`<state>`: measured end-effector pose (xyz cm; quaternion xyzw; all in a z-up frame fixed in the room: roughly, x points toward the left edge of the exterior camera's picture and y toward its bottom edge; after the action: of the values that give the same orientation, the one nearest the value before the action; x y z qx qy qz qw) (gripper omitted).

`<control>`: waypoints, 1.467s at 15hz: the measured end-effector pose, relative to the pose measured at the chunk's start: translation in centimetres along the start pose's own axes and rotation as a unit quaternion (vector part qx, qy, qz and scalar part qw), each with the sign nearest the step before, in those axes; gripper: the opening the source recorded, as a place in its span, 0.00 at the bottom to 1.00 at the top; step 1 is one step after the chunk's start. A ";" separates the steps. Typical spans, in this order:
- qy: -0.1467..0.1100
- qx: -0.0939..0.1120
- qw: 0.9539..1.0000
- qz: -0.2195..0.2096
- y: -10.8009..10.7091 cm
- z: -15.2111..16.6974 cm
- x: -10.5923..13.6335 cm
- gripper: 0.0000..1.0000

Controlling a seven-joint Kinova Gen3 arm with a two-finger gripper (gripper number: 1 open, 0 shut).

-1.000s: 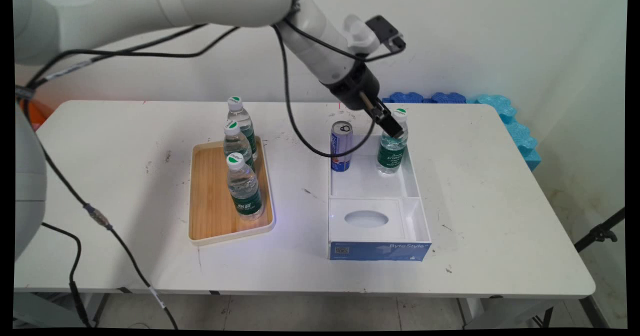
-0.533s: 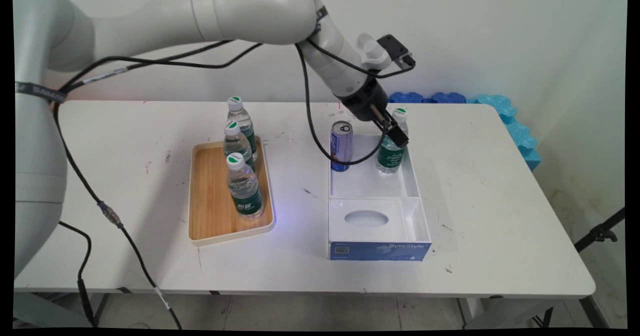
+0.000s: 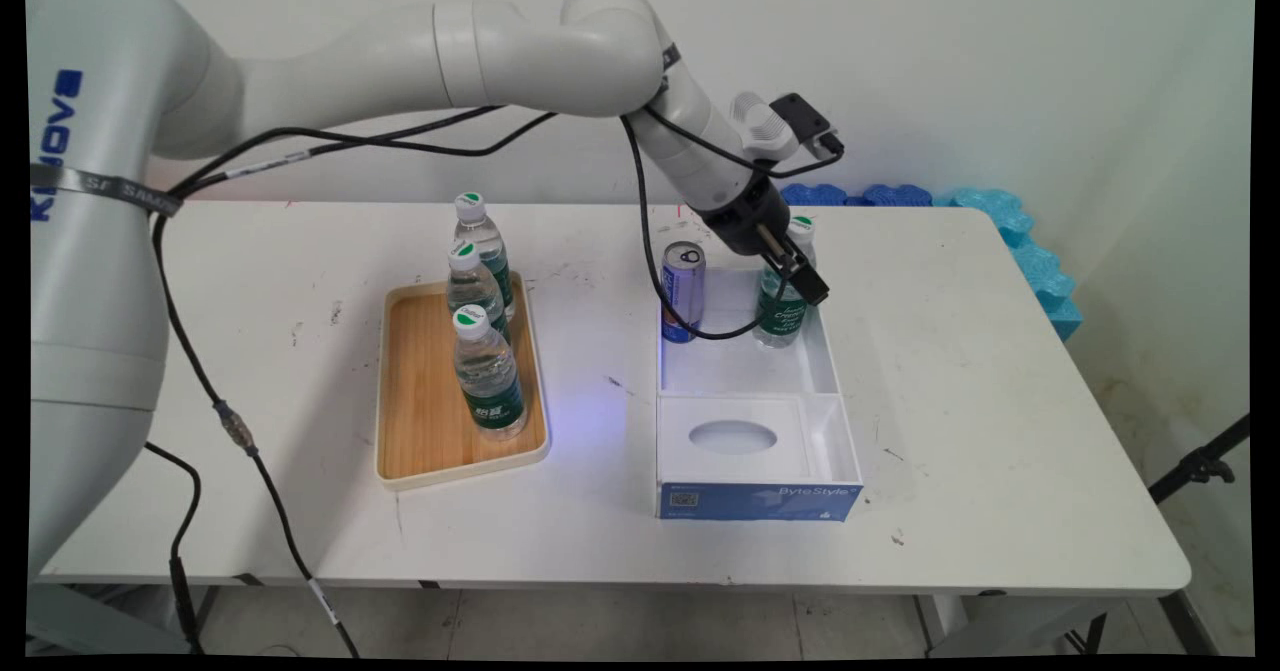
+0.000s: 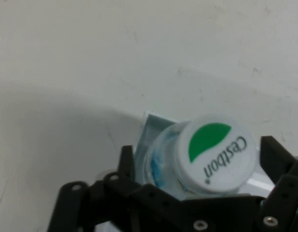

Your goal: Pick up the green bottle from the white box, then place the picked object on the tray

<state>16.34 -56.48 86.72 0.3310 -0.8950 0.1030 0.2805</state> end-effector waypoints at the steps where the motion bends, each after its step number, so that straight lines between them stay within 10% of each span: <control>1: 0.000 0.000 1.000 0.000 -0.1 0.3 0.0 1.00; 2: 0.001 -0.001 1.000 0.001 -0.1 0.5 0.0 0.00; 11: 0.012 0.000 0.999 0.032 0.5 -1.5 0.0 0.00; 22: 0.065 -0.001 0.996 0.056 3.2 -18.2 0.7 0.00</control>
<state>21.73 -47.72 102.04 0.2730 -0.8921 0.1390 0.3322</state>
